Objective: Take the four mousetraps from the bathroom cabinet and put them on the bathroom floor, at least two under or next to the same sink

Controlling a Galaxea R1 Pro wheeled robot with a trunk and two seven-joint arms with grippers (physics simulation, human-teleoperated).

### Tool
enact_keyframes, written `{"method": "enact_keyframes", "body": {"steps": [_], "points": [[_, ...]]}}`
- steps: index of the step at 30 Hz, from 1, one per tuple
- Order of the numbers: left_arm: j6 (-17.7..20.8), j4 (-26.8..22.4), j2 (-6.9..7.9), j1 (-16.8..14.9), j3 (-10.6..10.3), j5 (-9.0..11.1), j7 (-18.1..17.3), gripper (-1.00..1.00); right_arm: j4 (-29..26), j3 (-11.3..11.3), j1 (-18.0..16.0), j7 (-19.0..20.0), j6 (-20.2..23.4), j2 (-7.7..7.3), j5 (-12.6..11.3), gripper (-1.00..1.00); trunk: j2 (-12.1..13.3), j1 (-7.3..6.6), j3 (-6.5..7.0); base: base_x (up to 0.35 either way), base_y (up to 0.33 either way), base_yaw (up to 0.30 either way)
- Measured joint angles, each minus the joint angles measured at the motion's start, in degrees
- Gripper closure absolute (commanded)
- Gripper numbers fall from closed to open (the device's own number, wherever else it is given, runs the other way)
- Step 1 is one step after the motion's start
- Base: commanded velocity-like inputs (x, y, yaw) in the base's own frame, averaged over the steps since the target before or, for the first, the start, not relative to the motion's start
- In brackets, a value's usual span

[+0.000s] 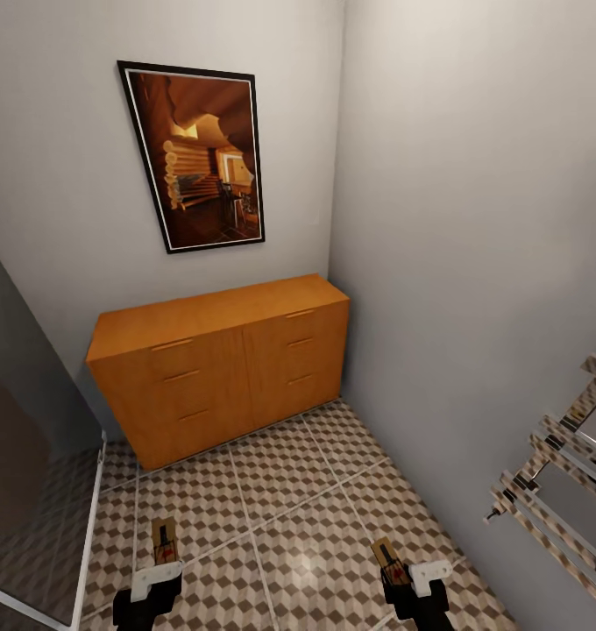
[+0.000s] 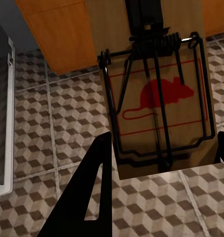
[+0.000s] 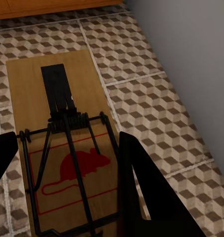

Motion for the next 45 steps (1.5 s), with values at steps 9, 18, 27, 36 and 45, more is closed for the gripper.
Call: {"method": "enact_keyframes", "body": {"steps": [9, 18, 27, 36, 45], "points": [[0.0, 0.0, 0.0, 0.0, 0.0, 0.0, 0.0, 1.0, 0.0, 0.0, 0.0, 0.0, 0.0, 0.0, 0.0, 1.0, 0.0, 0.0, 0.0, 0.0, 0.0, 0.0], [0.0, 0.0, 0.0, 0.0, 0.0, 0.0, 0.0, 1.0, 0.0, 0.0, 0.0, 0.0, 0.0, 0.0, 0.0, 1.0, 0.0, 0.0, 0.0, 0.0, 0.0, 0.0], [0.0, 0.0, -0.19, 0.0, 0.0, 0.0, 0.0, 1.0, 0.0, 0.0, 0.0, 0.0, 0.0, 0.0, 0.0, 1.0, 0.0, 0.0, 0.0, 0.0, 0.0, 0.0], [0.0, 0.0, -0.26, 0.01, 0.0, 0.0, 0.0, 1.0, 0.0, 0.0, 0.0, 0.01, 0.0, 0.0, -0.01, 1.0, 0.0, 0.0, 0.0, 0.0, 0.0, 0.0], [0.0, 0.0, -0.26, 0.01, 0.0, 0.0, 0.0, 1.0, -0.02, 0.06, 0.01, -0.06, 0.05, 0.76, -0.07, 1.0, 0.0, 0.0, 0.0, 0.0, 0.0, 0.0]]}}
